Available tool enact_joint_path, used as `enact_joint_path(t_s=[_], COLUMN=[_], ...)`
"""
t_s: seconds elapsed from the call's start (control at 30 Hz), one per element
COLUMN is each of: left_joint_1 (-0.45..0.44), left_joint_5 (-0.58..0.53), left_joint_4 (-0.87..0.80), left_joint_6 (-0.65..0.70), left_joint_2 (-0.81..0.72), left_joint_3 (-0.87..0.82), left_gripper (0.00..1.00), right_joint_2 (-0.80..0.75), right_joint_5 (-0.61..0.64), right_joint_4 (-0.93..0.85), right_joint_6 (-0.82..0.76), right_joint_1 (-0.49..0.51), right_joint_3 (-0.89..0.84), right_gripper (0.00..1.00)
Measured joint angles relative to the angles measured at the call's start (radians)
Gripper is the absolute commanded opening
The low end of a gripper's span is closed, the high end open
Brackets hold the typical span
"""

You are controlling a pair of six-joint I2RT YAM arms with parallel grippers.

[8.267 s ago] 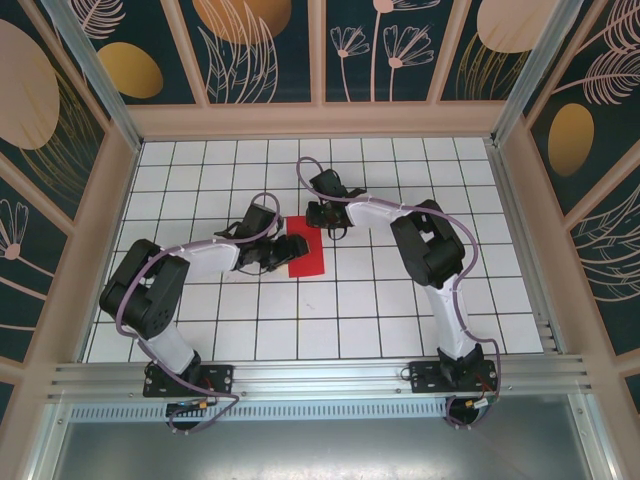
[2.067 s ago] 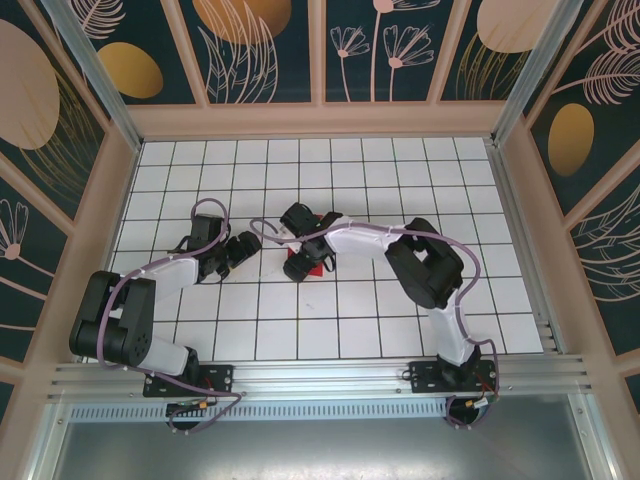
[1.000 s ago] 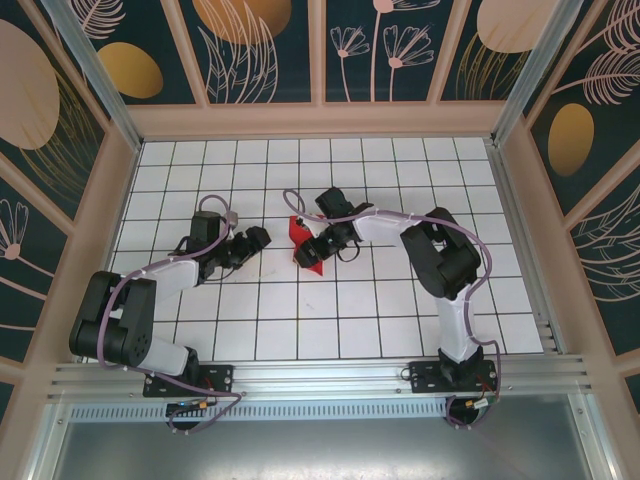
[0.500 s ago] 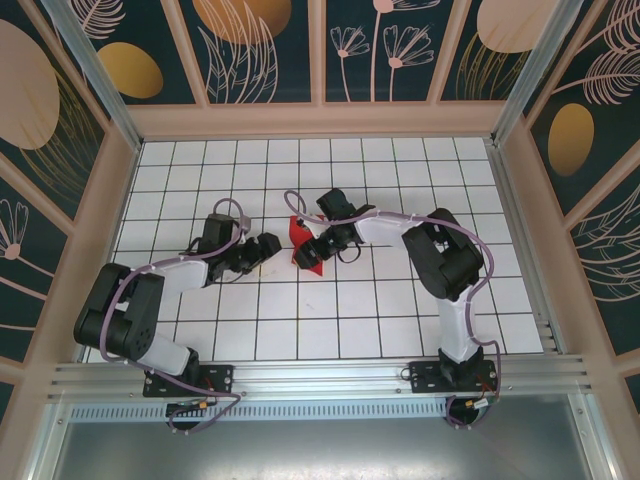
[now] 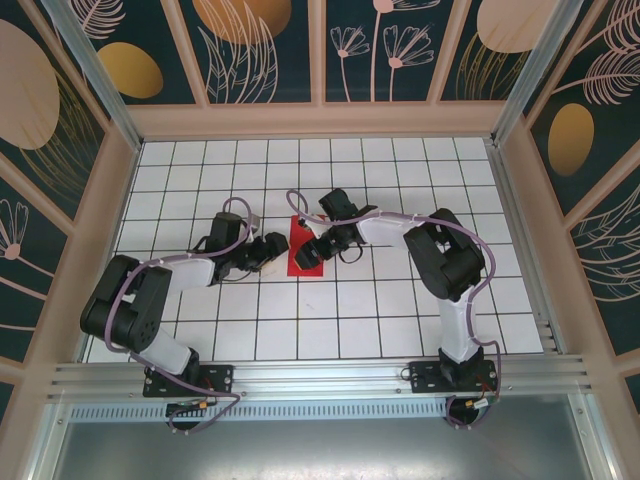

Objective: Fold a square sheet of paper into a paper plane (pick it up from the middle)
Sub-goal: Fold the triangle a second time at the center of the table.

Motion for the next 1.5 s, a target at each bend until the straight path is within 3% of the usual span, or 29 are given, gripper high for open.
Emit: enact_joint_path(t_s=[0.3, 0.83, 1.0, 1.3, 1.5], left_joint_1=[-0.011, -0.046, -0.061, -0.066, -0.066], left_joint_5=[-0.002, 0.037, 0.038, 0.036, 0.034], left_joint_4=[0.022, 0.105, 0.111, 0.124, 0.125], left_joint_6=[-0.016, -0.085, -0.1, -0.117, -0.118], left_joint_2=[0.025, 0.086, 0.115, 0.158, 0.181], left_joint_3=[0.013, 0.041, 0.053, 0.075, 0.075], left_gripper=[0.62, 0.63, 0.59, 0.58, 0.54], right_joint_2=[0.0, 0.0, 0.0, -0.012, -0.017], right_joint_5=[0.028, 0.001, -0.002, -0.042, -0.051], right_joint_4=[-0.001, 0.019, 0.019, 0.019, 0.018], right_joint_6=[0.005, 0.007, 0.007, -0.004, -0.02], right_joint_1=[-0.002, -0.016, -0.016, -0.016, -0.016], right_joint_3=[0.0, -0.015, -0.015, -0.022, -0.026], right_gripper=[0.57, 0.58, 0.61, 0.77, 0.79])
